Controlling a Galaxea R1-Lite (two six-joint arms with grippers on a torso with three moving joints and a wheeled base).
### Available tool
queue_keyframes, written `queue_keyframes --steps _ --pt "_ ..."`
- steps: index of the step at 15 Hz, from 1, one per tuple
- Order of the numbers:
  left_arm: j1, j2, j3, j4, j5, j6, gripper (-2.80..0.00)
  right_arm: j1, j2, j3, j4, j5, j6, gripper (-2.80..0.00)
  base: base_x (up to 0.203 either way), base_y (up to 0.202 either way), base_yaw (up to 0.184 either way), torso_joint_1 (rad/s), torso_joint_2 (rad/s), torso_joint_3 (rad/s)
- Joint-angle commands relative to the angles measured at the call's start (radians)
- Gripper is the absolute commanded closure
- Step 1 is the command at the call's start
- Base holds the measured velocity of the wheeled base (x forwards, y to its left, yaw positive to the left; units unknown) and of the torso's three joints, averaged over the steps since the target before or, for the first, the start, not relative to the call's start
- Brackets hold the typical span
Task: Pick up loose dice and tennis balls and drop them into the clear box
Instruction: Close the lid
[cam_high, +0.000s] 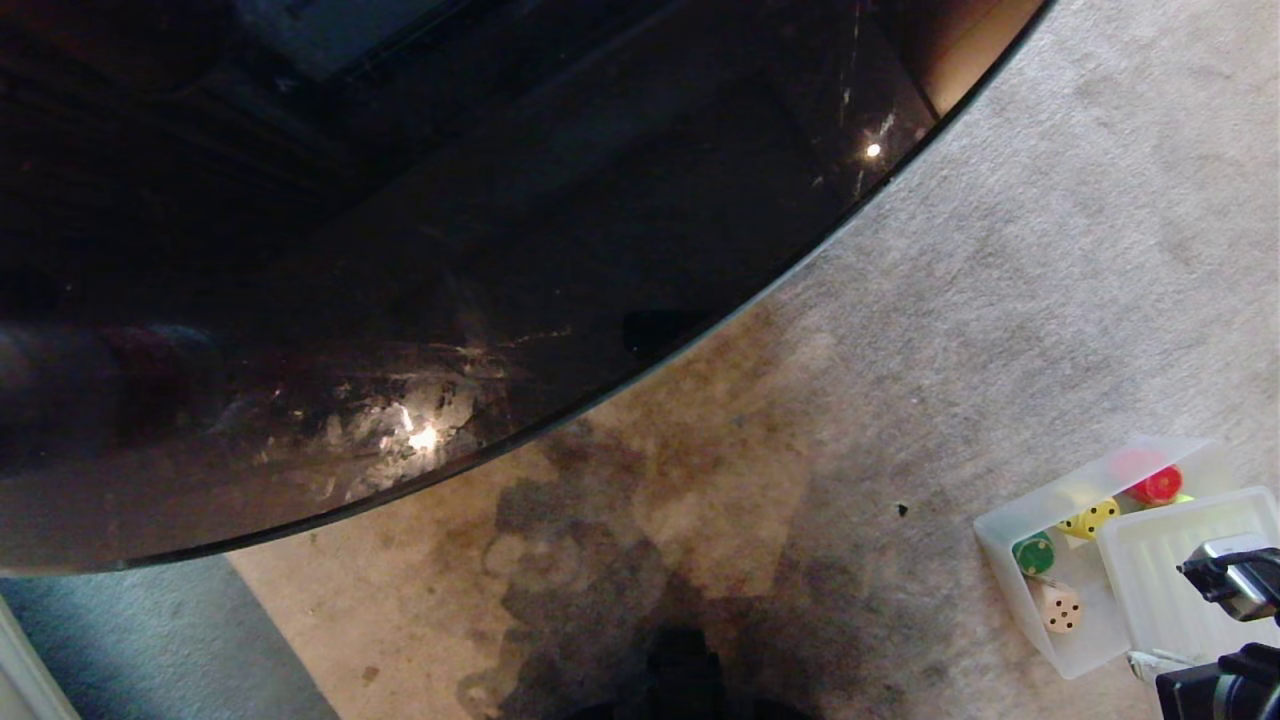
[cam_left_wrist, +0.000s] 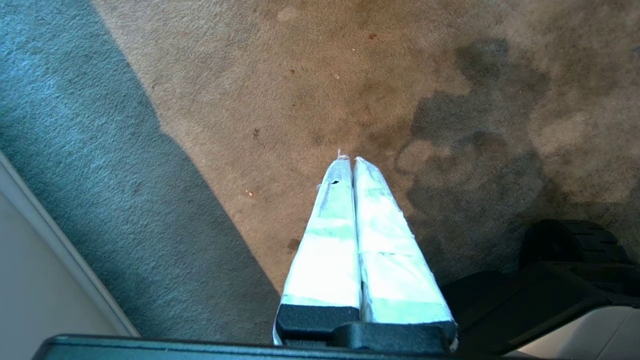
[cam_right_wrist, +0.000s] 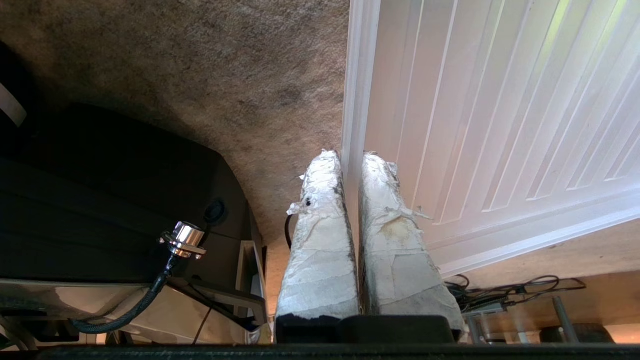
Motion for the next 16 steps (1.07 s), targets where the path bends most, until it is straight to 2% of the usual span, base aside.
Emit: queue_keyframes --steps 1,11,16 --pt "0.0 0.0 0.002 0.0 0.0 0.0 0.0 0.001 0.0 0.0 -0.002 -0.001 -0.001 0.0 0.0 0.0 0.0 0.0 0.0 0.0" --pt "0.0 0.0 0.0 0.0 0.0 0.0 0.0 -0.001 0.019 0.0 -0.001 -0.002 -0.015 0.0 0.0 0.0 0.0 0.0 0.0 0.0" --pt "0.0 0.0 0.0 0.0 0.0 0.0 0.0 -0.001 0.057 0.006 -0.017 -0.009 -0.07 0.0 0.0 0.0 0.0 0.0 0.0 0.0"
